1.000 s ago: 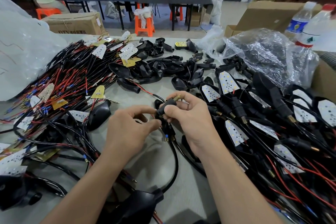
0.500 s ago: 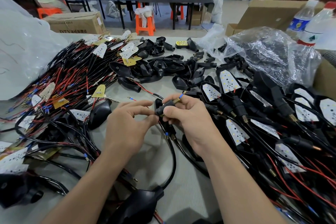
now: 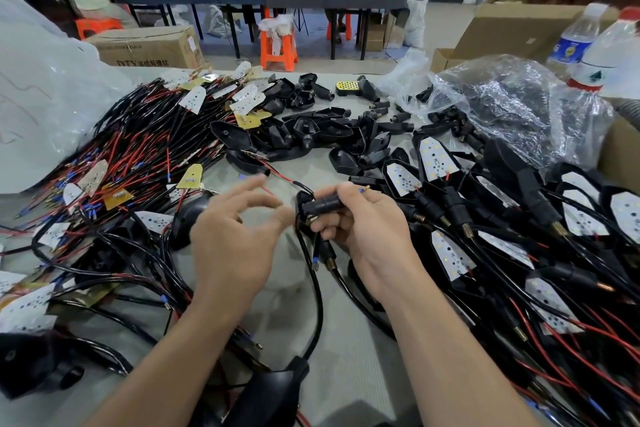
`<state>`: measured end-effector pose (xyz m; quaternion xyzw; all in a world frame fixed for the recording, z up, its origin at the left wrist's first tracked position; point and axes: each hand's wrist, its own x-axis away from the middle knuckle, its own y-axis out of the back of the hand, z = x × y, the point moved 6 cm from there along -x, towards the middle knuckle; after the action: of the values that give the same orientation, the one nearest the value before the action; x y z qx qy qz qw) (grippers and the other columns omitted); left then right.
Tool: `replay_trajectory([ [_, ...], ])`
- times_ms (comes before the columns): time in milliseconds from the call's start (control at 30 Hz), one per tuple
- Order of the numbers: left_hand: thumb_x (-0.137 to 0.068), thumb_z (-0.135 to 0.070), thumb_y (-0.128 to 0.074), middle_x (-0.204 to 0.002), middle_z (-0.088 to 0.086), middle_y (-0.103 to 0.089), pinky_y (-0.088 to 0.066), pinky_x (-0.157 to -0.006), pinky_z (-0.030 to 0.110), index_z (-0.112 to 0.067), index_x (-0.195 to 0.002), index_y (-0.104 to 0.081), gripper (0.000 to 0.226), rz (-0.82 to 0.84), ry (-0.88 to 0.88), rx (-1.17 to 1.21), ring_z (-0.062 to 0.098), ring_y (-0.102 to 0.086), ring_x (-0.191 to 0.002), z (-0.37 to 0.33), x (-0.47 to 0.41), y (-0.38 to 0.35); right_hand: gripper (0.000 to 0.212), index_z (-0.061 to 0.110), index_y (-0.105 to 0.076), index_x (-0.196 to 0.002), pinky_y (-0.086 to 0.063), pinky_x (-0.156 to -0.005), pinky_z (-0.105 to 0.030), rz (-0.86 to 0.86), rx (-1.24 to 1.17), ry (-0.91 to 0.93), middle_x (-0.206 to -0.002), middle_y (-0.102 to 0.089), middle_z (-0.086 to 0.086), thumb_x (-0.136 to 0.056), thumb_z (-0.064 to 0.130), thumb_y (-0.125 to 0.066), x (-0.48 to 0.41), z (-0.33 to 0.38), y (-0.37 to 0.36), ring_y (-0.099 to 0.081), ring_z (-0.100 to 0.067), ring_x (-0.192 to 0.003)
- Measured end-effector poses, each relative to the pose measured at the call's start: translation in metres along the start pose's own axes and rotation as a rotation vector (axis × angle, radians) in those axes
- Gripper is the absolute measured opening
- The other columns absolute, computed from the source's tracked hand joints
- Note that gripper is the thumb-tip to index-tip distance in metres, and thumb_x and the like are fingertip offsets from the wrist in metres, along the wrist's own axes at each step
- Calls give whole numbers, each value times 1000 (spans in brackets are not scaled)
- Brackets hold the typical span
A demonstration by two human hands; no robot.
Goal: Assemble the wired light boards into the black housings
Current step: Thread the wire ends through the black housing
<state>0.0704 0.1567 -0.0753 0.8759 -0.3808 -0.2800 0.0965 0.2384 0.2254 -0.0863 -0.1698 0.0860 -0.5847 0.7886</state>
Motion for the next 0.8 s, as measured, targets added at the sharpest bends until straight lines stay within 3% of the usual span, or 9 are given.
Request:
replay_trajectory([
  [67, -83, -47, -74, -107, -25, -66, -49, -87, 32, -29, -86, -67, 19, -140, 102, 72, 3, -61, -90, 7, -2, 11, 41, 5, -71, -83, -46, -50, -22, -14, -34, 9, -75, -74, -12, -109, 17, -42, -1, 0, 1, -63, -17, -52],
  [100, -88, -48, -71, -99, -19, -67, -50, -84, 32, -27, -90, -65, 22, -134, 192, 121, 2, -61, -83, 14, -5, 11, 42, 5, -72, -83, -46, -49, -22, -11, -43, 9, -75, -74, -12, -109, 18, -42, -2, 0, 1, -63, -18, -52],
  [233, -101, -21, -62, -82, -4, -71, -47, -62, 24, -18, -93, -74, 15, 147, 558, 569, 10, -58, -65, 22, -1, -17, 43, 6, -74, -84, -45, -53, -25, 36, 5, 4, -75, -73, -12, -109, 16, -41, -2, -2, -1, -62, -19, -53],
  [333, -105, -12, -51, -79, 1, -72, -41, -47, 15, -15, -85, -75, 31, 208, 588, 883, 6, -48, -51, 10, -1, -21, 40, 2, -72, -89, -42, -53, -26, 54, 65, 14, -72, -72, -11, -109, 14, -40, -1, -2, -4, -60, -18, -51],
  [400, -105, -20, -50, -72, -1, -64, -36, -45, 15, -18, -76, -73, 37, 254, 606, 1032, 7, -41, -47, 8, -3, -19, 40, 2, -72, -88, -42, -50, -25, 8, 58, 16, -73, -72, -12, -109, 14, -40, -1, -3, -1, -59, -18, -50],
  [467, -102, -30, -52, -64, -3, -54, -34, -44, 17, -22, -64, -66, 42, 348, 614, 1011, 9, -34, -45, 7, -2, -17, 41, 2, -72, -88, -42, -49, -24, -46, 42, 11, -74, -72, -14, -109, 16, -41, -2, -3, 3, -58, -19, -51],
  [600, -81, -19, -60, -62, 0, -49, -31, -52, 21, -20, -46, -58, 36, 381, 508, 660, 11, -34, -55, 4, 0, -14, 43, 3, -71, -84, -43, -48, -23, -53, -6, 3, -72, -72, -12, -110, 18, -40, -2, -2, 2, -58, -18, -49],
  [700, -71, -4, -59, -69, 1, -55, -31, -63, 26, -17, -39, -56, 35, 444, 420, 570, 6, -47, -63, -5, 0, -16, 43, 2, -71, -86, -44, -48, -23, -46, -38, -5, -72, -72, -12, -110, 19, -40, -2, -3, 2, -58, -18, -49],
  [800, -57, -8, -59, -70, -10, -62, -32, -66, 28, -19, -40, -51, 22, 519, 402, 580, 15, -49, -79, -8, 1, -17, 40, -1, -71, -93, -45, -51, -24, -50, -70, -25, -75, -72, -13, -110, 21, -41, -2, -4, 5, -59, -18, -51],
])
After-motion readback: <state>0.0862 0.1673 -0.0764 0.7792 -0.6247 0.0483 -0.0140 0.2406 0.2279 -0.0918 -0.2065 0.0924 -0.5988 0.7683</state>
